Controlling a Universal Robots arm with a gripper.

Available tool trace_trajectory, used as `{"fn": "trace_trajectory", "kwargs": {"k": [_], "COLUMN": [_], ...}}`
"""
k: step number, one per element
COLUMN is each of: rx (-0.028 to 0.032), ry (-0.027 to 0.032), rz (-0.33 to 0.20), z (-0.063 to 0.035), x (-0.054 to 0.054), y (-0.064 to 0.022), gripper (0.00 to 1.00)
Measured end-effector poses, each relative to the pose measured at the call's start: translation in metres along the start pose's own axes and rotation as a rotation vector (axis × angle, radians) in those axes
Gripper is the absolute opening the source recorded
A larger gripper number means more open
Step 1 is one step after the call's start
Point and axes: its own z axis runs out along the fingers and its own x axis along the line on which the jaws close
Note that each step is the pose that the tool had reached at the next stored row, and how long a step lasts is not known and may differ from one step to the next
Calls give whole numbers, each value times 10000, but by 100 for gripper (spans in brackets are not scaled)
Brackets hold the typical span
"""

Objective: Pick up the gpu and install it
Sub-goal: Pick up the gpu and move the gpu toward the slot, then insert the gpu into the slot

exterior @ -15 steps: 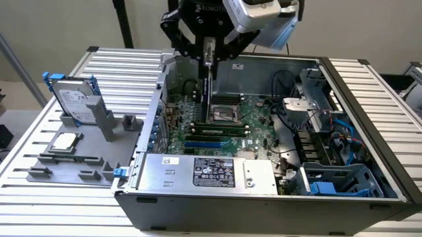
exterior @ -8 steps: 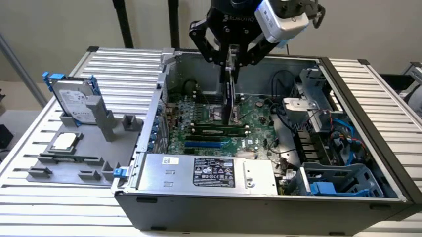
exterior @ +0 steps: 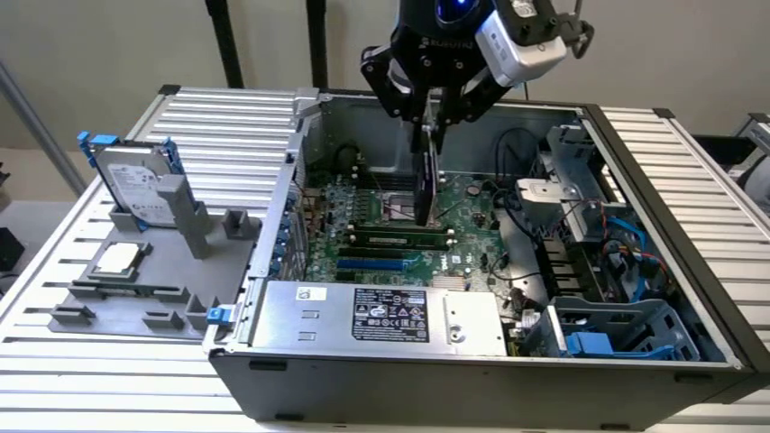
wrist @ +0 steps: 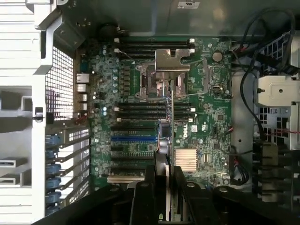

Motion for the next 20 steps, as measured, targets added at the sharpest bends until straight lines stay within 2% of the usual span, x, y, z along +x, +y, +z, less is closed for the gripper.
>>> {"fn": "trace_trajectory", "kwargs": {"k": [2, 3, 20], "rx": [-2, 1, 1], "ry": [8, 34, 52], "rz": [-1, 2, 3], "z": [28, 27, 27], "x": [-1, -2, -8], "y": [0, 1, 1], "gripper": [0, 0, 0]}}
